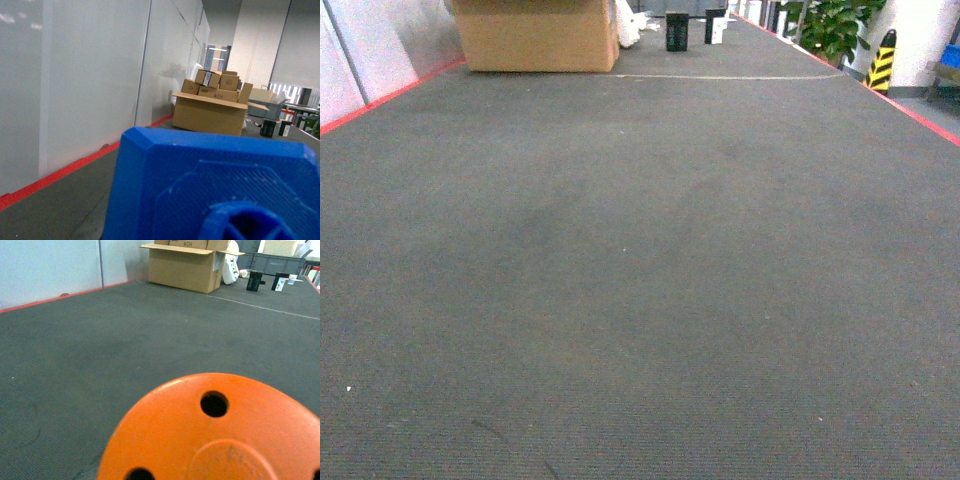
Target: Sort blue parts and orange caps into right shelf containers
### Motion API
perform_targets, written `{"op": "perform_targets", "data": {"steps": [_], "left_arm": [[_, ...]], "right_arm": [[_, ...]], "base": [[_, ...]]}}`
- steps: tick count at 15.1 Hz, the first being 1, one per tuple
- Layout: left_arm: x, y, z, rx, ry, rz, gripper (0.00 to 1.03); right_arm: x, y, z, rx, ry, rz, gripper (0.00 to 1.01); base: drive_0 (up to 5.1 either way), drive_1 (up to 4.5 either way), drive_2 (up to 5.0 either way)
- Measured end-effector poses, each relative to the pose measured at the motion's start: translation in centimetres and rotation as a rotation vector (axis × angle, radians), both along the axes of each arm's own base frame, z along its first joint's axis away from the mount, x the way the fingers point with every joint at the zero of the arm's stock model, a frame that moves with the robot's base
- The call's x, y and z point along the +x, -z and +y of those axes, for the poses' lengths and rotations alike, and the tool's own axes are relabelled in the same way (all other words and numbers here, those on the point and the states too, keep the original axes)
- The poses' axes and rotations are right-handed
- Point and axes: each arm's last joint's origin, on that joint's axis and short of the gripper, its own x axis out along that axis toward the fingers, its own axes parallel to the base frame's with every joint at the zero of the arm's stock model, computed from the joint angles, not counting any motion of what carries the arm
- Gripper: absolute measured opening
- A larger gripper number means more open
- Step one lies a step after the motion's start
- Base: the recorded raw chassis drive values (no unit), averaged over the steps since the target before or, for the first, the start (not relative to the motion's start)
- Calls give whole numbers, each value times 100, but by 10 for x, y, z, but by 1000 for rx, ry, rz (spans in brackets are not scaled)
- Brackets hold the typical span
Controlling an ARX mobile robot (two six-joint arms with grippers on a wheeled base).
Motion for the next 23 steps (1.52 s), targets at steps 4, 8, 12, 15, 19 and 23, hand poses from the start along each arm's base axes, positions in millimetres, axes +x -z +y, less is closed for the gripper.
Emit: {"op": "perform_targets", "data": {"steps": [4,8,12,15,19,23], "left_arm": [[0,0,0,1,0,3,46],[0,0,0,0,0,3,46],[0,0,0,1,0,3,46],[0,0,0,0,0,3,46],[0,0,0,0,0,0,46],[0,1,0,0,0,2,46]], "right_arm": [[0,0,0,0,0,4,43],[0,0,0,0,0,0,43],[0,0,0,0,0,0,43],[0,0,0,0,0,4,43],[0,0,0,0,-1,-5,43],[0,-1,0,0,0,-5,43]], "base": [[0,0,0],[0,0,0],[0,0,0],[0,0,0],[5,-189,200],[10,-379,400]]}}
